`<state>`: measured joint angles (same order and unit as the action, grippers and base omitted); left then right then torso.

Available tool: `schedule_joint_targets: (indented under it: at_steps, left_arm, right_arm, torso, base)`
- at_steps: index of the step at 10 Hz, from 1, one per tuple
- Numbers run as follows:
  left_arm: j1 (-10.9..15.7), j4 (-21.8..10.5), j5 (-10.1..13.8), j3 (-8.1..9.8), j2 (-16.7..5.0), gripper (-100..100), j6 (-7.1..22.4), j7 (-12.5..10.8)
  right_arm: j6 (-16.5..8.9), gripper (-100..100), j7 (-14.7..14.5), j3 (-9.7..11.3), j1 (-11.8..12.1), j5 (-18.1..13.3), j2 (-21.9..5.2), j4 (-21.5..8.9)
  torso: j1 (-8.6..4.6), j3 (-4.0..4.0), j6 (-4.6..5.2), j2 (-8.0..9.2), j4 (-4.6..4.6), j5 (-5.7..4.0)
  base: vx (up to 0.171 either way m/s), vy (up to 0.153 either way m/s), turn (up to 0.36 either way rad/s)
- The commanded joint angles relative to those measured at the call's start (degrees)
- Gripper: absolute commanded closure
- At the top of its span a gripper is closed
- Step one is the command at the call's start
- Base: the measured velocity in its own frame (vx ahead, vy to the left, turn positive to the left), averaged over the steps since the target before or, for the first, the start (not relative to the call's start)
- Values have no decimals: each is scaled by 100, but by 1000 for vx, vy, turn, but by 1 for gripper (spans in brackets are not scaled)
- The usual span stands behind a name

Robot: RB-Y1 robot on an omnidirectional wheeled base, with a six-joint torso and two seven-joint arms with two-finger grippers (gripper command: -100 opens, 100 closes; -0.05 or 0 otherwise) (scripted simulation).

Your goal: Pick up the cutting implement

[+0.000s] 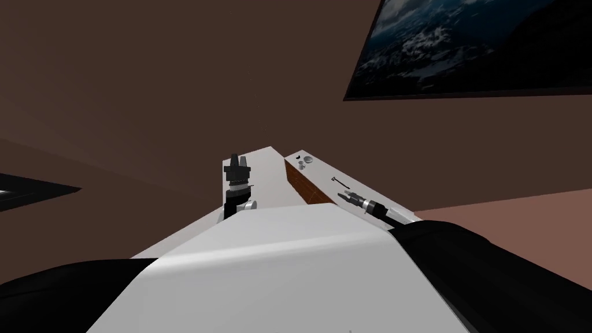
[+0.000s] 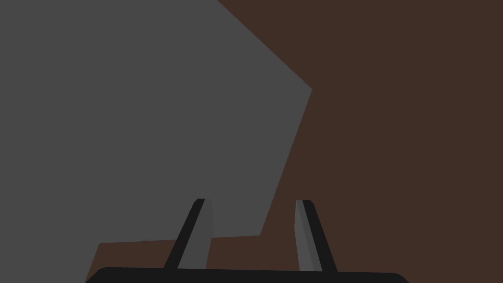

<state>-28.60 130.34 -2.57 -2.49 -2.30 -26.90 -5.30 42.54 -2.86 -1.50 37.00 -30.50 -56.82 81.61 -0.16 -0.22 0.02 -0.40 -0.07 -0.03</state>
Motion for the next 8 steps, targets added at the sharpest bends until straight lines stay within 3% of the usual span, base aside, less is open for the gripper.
schedule_joint_targets:
  at_steps: [1,2,5,8]
  left_arm:
    - [0,0,0,0,0,0,0,0]
    - [-1,0,0,1,0,0,0,0]
    - [-1,0,0,0,0,0,0,0]
    - [-2,0,0,1,0,0,0,0]
  right_arm:
    - [-9,-100,-64,37,116,-44,-39,-162]
    - [-49,-100,-85,155,217,-119,-210,-369]
    - [-93,-100,-107,281,319,-189,-366,-770]
    - [-192,-100,-153,550,518,-312,-624,-1310]
  torso:
    - [0,0,0,0,0,0]
    - [1,1,9,2,0,-1]
    - [1,-2,1,-4,-1,0]
    - [3,-4,9,-6,-1,0]
  base:
    - [42,-12,177]
    - [52,3,362]
    - [51,-12,232]
    - [65,-12,258]
